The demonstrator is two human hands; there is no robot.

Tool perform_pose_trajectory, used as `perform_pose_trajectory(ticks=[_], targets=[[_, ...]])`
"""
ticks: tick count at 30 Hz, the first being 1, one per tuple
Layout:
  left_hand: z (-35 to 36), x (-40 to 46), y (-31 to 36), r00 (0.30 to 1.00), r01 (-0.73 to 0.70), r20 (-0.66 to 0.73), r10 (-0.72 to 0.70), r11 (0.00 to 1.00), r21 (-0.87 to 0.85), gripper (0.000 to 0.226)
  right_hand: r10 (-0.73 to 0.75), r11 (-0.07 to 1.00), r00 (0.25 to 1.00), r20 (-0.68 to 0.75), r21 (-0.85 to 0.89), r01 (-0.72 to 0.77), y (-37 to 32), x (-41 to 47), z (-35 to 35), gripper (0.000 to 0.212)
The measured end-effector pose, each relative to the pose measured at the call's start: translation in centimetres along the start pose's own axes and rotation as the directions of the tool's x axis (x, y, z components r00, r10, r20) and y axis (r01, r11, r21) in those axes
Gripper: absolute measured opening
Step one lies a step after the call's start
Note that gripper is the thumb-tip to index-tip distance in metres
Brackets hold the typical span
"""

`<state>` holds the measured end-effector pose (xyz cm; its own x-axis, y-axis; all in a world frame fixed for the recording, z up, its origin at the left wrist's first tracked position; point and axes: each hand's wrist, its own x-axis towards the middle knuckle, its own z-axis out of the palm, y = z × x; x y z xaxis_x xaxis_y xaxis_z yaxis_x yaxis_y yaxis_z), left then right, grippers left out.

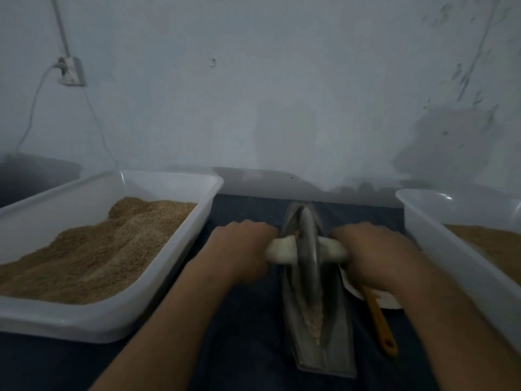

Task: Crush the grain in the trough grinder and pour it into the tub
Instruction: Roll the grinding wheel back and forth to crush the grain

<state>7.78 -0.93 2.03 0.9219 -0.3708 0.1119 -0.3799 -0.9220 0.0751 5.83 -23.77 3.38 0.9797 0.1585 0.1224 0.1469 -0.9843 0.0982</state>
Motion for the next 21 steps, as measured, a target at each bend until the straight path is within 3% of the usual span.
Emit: perform_pose_trajectory(ticks=[3,5,7,9,11,13,15,18,21], targets=[[2.4,1.7,0.5,0.953,0.11,-0.295,-0.07,0.987,0.121,0.032,0.011,0.986,0.946,-0.324,-0.155,-0.065,-0.7,2.2,2.2,0.015],[2.6,1.9,0.6,0.943,0.135,-0.323,-0.087,0.982,0.129,0.032,-0.012,0.984,0.918,-0.397,-0.17,-0.061,-0.8,2.3,2.8,0.016],[1.5,1.3,0.4,0.98,0.096,-0.183,-0.078,0.991,0.089,0.032,-0.058,0.991,0.945,-0.323,-0.135,0.014,-0.2,1.5,2.3,0.021],[-0.1,-0.2,0.2,0.999,0.017,0.029,-0.018,0.999,0.047,0.03,-0.085,0.996,0.992,-0.098,0.015,0.087,0.5,-0.5,0.8,0.024],[-1.4,-1.8,0.3,0.986,-0.047,0.16,0.046,0.999,0.005,0.026,-0.114,0.982,0.982,0.151,0.165,0.088,1.0,-2.7,-0.8,0.023],[-2.2,-2.9,0.4,0.977,-0.067,0.2,0.072,0.997,-0.033,0.023,-0.131,0.971,0.955,0.267,0.231,0.068,1.1,-4.0,-1.7,0.023],[-2.2,-2.9,0.5,0.981,-0.057,0.184,0.062,0.998,-0.029,0.024,-0.114,0.972,0.952,0.283,0.229,0.048,1.0,-3.8,-2.0,0.023],[-0.8,-1.4,0.7,1.0,-0.005,-0.015,0.006,0.997,0.075,0.027,-0.039,0.99,0.991,0.127,0.139,0.021,0.4,-1.7,-0.4,0.018],[1.5,0.6,1.2,0.955,0.094,-0.294,-0.023,0.968,0.231,0.032,0.019,1.0,0.975,-0.219,-0.018,-0.024,0.3,0.8,2.7,0.021]])
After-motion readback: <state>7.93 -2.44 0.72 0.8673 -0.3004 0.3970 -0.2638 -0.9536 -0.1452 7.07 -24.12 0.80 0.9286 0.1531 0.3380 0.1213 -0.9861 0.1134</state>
